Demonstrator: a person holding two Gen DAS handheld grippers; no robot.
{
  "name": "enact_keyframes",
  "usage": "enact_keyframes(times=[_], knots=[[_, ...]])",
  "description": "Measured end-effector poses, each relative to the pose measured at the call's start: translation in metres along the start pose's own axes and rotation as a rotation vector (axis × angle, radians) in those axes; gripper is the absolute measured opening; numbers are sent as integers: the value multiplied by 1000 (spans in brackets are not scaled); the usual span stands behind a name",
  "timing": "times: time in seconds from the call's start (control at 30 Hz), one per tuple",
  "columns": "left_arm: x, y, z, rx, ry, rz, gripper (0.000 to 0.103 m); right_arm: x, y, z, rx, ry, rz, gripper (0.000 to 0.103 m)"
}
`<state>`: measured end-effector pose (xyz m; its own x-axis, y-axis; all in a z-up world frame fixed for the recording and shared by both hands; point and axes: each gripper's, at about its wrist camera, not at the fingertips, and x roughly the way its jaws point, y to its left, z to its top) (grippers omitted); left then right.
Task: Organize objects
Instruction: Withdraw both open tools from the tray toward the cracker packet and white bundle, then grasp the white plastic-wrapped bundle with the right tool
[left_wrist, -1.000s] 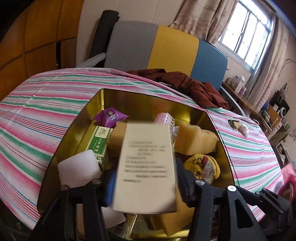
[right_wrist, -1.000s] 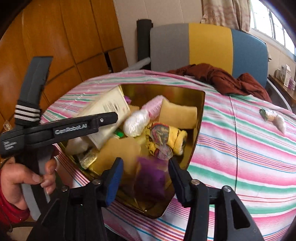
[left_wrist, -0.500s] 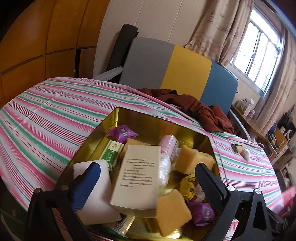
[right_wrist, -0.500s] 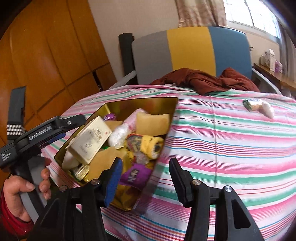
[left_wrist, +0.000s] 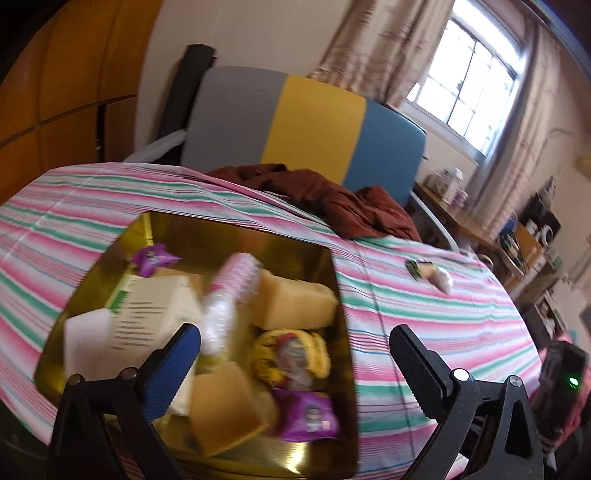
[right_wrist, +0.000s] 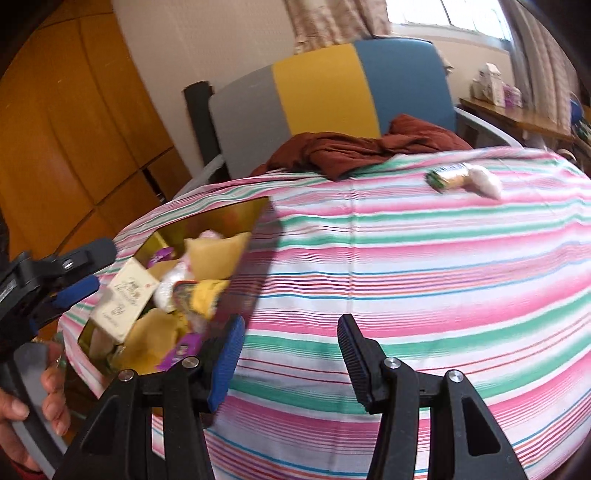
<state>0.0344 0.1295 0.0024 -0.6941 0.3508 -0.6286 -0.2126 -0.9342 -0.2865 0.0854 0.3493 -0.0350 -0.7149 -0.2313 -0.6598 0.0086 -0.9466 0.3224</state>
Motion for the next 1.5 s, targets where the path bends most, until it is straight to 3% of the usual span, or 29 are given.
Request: enact_keyframes(times=[0.5,0.8,0.97,1.33,1.5], knots=[[52,-95,-10,169,138,-92,103,11,-116,20,128,6,-151,53],[84,-131,-12,254,204,-87,103,36,-182,87,85,-14,-266,53],[101,-135,-9,244,229,-76,103,64,-216,129,68,-6,-326,53],[130,-142,4,254,261,-48,103,120,-238,161,-18,28,-302,53],[142,-155,12,265,267,-54,103,119,-246,164,17,2,-283,45]])
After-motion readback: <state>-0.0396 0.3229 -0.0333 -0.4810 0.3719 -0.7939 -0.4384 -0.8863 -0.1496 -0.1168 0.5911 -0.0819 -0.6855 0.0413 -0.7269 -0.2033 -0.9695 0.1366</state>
